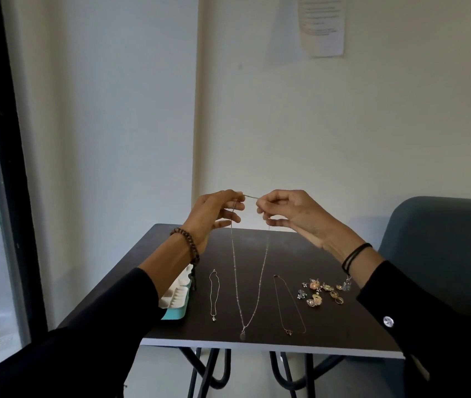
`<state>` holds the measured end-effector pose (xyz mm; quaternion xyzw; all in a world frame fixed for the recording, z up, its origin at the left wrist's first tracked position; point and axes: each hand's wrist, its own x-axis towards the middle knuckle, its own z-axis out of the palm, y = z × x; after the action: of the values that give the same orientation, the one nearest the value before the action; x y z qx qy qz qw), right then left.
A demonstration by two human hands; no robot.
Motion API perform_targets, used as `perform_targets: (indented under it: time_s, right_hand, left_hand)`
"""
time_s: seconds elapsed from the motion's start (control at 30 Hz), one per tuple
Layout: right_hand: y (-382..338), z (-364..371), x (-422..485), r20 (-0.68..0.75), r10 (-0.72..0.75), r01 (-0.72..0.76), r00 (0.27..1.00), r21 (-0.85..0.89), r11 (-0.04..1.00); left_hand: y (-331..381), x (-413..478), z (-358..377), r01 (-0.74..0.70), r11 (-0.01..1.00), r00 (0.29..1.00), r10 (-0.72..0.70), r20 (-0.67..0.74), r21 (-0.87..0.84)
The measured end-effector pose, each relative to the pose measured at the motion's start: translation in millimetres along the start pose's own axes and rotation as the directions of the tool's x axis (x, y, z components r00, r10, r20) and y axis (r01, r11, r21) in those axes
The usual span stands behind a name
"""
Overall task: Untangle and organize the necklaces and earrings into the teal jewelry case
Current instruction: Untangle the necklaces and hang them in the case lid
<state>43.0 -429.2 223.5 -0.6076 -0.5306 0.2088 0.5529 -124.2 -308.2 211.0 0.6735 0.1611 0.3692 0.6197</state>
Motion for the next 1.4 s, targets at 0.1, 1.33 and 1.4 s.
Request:
perform_targets:
  time_s: [0.1,1.33,1.4]
  right_hand:
    - [1,3,5,-0.099,-0.038,0.024,0.994,-0.135,0.991]
    - [-32,12,22,-0.103,0.045,-0.035,0.994,0.096,0.995]
    - [-33,11,25,-0.133,0.053,-0.034,0.99,0.141,0.989]
  left_hand:
    - [0,-1,-1,0.006,1.0,0.998,-0.006,0.061,0.0]
    - [-101,-21,12,0.121,0.991,0.991,-0.125,0.049,0.063]
    - [-119,-22,12,0.191,0.972,0.977,-0.202,0.073,0.133]
